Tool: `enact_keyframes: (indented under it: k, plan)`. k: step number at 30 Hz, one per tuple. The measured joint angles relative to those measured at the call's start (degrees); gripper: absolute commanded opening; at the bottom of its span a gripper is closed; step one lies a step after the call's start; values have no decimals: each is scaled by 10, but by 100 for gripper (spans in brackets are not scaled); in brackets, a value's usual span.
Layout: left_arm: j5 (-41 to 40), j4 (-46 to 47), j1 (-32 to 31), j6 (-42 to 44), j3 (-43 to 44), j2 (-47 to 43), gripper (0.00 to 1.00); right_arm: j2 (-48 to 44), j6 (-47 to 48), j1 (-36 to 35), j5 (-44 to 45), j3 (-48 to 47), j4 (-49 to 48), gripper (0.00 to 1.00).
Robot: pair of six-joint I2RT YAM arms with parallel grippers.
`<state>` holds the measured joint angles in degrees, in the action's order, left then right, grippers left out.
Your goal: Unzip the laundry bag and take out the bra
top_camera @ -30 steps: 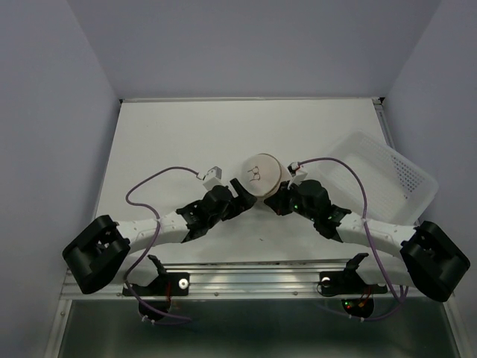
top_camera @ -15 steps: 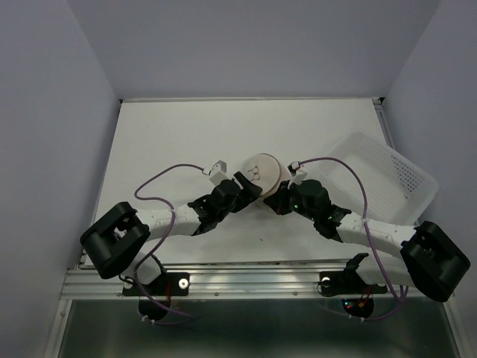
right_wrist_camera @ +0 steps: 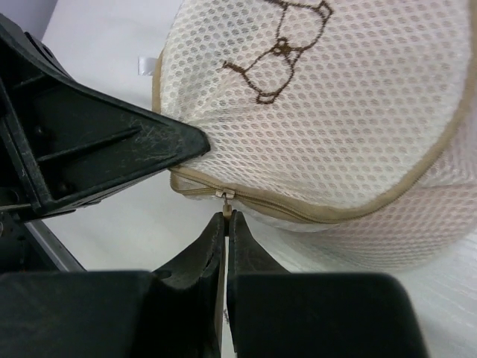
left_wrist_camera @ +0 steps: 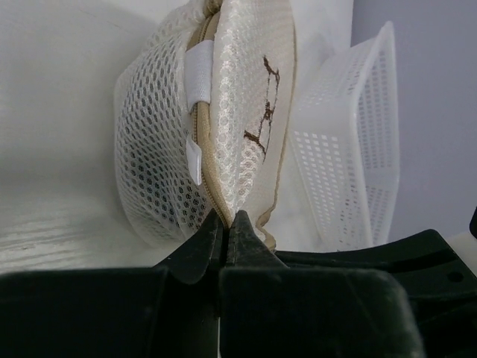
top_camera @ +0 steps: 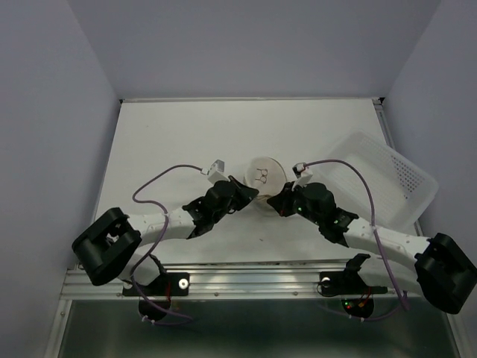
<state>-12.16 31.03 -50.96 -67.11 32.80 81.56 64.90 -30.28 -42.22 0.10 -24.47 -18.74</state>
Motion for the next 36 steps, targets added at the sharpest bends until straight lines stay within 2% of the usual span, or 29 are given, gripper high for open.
enact_keyframes:
  k: [4, 9, 12, 19, 22, 26, 29, 32, 33, 36]
  plan:
    - [6, -5, 1, 6, -23, -60, 0, -52, 8, -8, 20, 5, 13, 1]
    - [3, -55, 6, 33, -42, -120, 0, -99, 22, -7, 57, 8, 32, 1]
    - [1, -102, 14, 50, -65, -170, 0, -106, 26, 16, 88, 10, 59, 1]
    - [17, -151, 15, 54, -126, -293, 0, -96, 22, 16, 60, 10, 63, 1]
    - [8, -200, 29, 59, -159, -344, 0, -94, 40, 35, 83, 9, 70, 1]
    - [11, -221, 70, 79, -164, -333, 0, -94, 63, 44, 68, 9, 70, 1]
    - [25, -217, 117, 111, -136, -274, 0, -92, 76, 44, 25, 9, 70, 1]
    - [33, -217, 141, 151, -83, -215, 0, -88, 85, 43, -9, 9, 69, 12]
    - [37, -218, 144, 162, -62, -198, 0, -83, 89, 43, -22, 7, 69, 19]
    - [48, -212, 144, 187, -23, -170, 0, -56, 97, 43, -62, 0, 67, 34]
